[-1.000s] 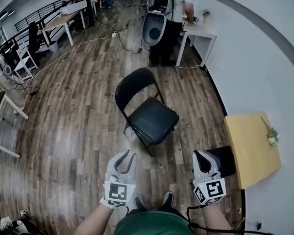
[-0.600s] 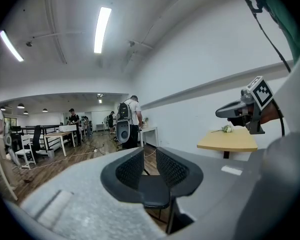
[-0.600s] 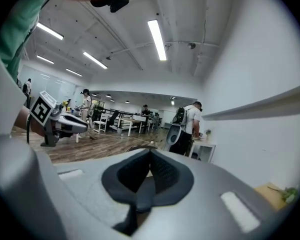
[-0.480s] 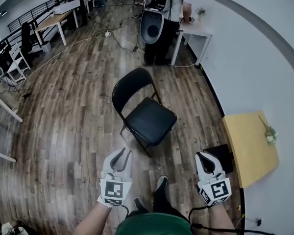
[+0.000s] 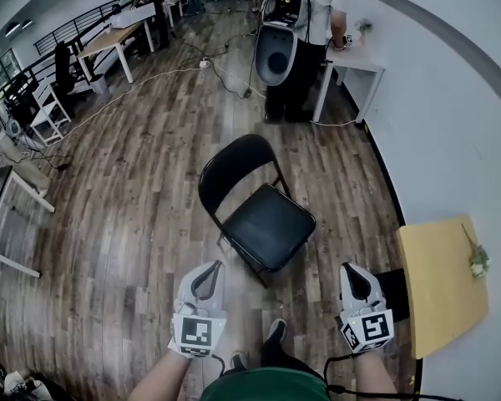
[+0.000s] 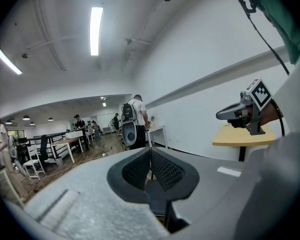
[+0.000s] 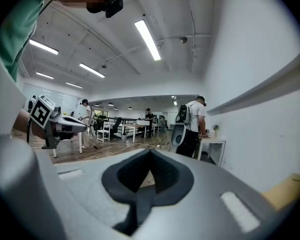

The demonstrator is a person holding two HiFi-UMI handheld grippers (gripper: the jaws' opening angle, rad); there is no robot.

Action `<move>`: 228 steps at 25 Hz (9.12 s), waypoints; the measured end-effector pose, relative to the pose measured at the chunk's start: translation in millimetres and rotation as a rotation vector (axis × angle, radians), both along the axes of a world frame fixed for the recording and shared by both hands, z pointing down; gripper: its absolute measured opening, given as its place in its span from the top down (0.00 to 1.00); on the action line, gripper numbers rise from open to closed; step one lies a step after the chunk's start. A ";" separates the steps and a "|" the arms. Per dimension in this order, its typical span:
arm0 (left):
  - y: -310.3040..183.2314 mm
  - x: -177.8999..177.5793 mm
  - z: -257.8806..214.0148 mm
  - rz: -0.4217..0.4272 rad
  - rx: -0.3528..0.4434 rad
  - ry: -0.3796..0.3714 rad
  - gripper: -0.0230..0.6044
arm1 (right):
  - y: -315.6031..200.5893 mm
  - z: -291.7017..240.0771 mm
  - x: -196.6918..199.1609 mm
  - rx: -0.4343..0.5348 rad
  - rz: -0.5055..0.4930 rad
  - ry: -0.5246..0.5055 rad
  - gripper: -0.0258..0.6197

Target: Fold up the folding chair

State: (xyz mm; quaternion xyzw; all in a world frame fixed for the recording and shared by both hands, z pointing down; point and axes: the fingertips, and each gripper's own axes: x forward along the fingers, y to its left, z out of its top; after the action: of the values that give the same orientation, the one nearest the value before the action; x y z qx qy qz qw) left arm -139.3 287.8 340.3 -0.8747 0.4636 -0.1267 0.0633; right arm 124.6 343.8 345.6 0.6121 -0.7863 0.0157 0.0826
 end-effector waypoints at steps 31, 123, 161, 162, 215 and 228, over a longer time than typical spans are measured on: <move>-232.5 -12.7 80.8 -0.246 -0.138 -0.056 0.94 | -192.7 119.9 99.7 -0.262 0.016 -0.161 0.96; -489.1 -31.9 341.3 -0.283 -0.609 -0.131 0.47 | -412.4 665.9 135.4 -0.863 0.235 -1.221 0.23; -432.8 -22.1 178.8 -0.231 -0.361 -0.337 0.57 | -572.5 393.5 -13.5 -0.952 0.344 -1.135 0.61; -435.4 -24.4 177.7 -0.230 -0.357 -0.331 0.57 | -575.8 392.1 -15.6 -0.955 0.365 -1.126 0.61; -472.0 -46.3 164.2 -0.358 -0.284 -0.353 0.59 | -680.5 346.7 -97.8 -0.977 0.192 -1.170 0.53; -518.7 -91.6 165.2 -0.378 -0.360 -0.314 0.58 | -692.7 346.3 -119.2 -0.977 0.040 -1.093 0.56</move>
State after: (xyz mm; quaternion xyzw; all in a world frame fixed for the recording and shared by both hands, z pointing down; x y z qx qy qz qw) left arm -231.0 -230.9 505.4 -0.7398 0.5727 -0.3501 -0.0462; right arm 5.3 -348.9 691.9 0.4244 -0.6075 0.6689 -0.0582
